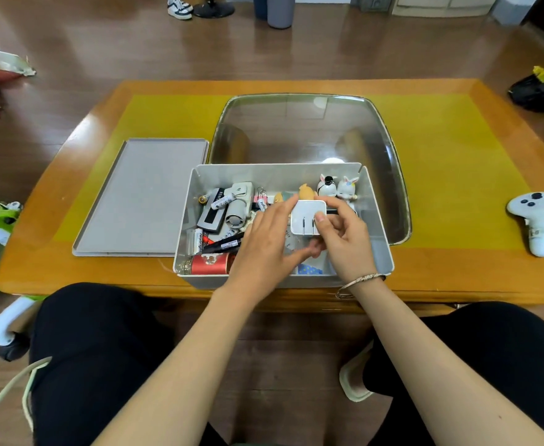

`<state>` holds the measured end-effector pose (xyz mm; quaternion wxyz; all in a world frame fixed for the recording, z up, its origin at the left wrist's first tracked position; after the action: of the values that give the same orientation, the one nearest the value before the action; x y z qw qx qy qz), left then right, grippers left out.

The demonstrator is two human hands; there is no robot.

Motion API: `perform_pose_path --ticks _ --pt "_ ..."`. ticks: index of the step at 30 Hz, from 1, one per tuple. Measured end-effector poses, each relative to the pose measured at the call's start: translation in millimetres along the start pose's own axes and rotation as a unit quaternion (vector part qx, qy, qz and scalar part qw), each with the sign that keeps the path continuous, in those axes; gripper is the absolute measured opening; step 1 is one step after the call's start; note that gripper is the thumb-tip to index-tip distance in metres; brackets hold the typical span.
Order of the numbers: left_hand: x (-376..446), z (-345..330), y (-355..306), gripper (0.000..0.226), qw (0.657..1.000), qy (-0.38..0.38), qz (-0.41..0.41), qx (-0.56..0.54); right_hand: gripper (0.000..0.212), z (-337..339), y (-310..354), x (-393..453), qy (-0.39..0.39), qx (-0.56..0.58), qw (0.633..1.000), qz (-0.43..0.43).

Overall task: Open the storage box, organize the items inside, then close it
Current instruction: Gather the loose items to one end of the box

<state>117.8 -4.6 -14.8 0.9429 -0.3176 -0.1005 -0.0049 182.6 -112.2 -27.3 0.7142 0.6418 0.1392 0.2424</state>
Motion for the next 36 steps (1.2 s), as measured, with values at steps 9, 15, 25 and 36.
perform_pose_path --ticks 9,15,25,36 --pt "0.9 2.2 15.0 0.058 0.994 -0.01 0.012 -0.107 0.025 -9.7 3.1 0.0 0.049 -0.013 0.999 -0.016" --pt "-0.1 7.5 19.8 0.061 0.991 -0.015 0.03 -0.126 0.034 -14.3 0.3 -1.0 0.091 0.006 0.995 -0.034" --pt "-0.2 2.9 13.4 0.066 0.996 -0.008 0.004 -0.087 0.031 -14.2 -4.8 -2.1 0.081 0.026 0.995 -0.05" --pt "-1.5 18.3 17.0 0.04 0.988 -0.045 0.008 -0.149 0.038 -20.3 -2.5 -2.3 0.118 0.027 0.991 -0.055"
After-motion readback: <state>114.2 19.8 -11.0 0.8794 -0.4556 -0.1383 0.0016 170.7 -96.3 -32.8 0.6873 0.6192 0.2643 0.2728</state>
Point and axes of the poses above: each hand's wrist, its own x-axis towards the middle knuckle, its own z-axis out of the back of the hand, y = z × x, the point moved 10 cm from there along x, towards the middle knuckle, and after that the axes turned 10 degrees about y, right-handed, at the moved point
